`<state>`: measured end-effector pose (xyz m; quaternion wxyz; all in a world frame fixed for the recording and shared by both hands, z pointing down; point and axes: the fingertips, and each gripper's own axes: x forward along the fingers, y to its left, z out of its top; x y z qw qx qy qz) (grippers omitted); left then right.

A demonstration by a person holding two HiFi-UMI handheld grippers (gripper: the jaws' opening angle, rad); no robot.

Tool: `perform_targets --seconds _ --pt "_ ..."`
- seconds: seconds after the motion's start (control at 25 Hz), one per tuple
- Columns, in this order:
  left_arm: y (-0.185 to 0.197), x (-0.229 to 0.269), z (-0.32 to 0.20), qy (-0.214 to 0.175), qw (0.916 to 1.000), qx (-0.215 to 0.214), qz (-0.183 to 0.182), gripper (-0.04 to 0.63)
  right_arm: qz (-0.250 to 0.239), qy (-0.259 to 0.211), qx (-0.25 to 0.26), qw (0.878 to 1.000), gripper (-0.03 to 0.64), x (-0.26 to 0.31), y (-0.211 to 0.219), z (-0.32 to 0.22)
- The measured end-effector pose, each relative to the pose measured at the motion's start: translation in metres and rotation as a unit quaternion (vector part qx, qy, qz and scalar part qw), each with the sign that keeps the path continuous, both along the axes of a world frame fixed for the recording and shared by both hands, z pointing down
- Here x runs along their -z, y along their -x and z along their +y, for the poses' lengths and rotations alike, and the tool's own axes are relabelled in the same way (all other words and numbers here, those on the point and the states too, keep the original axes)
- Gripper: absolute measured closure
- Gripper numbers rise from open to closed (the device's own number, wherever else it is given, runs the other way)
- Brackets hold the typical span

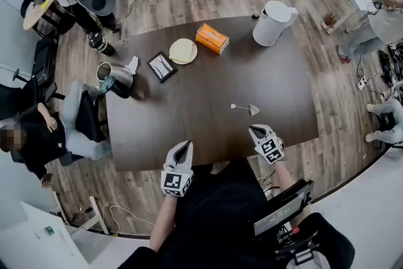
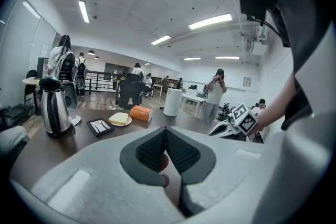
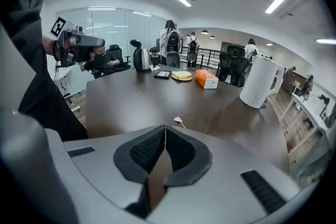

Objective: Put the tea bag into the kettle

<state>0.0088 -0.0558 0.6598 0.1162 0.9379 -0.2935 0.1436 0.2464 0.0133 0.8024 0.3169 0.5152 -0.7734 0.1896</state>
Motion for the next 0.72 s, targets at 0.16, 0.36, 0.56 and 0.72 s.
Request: perform_targets --seconds 0.16,0.36,0.56,0.72 --pt "-0.015 -0.007 0.008 0.008 0.9991 0.032 -0.026 0.592 0.032 0.009 0.028 0.999 0.607 -0.019 -0.038 -0.017" --pt "-0.066 -0.001 0.024 0.007 0.9987 0.045 -0.023 0.592 0.048 0.023 0.079 0.995 0.543 -0.042 -0.061 -0.027" --pt "-0.112 0.003 0.041 0.006 0.9989 0.041 -0.021 0.592 0.044 0.035 0.127 0.990 0.501 -0.065 -0.064 -0.030" --pt "-0.130 -0.006 0.043 0.010 0.9985 0.047 -0.026 0.592 0.039 0.033 0.136 0.989 0.499 -0.078 -0.071 -0.050"
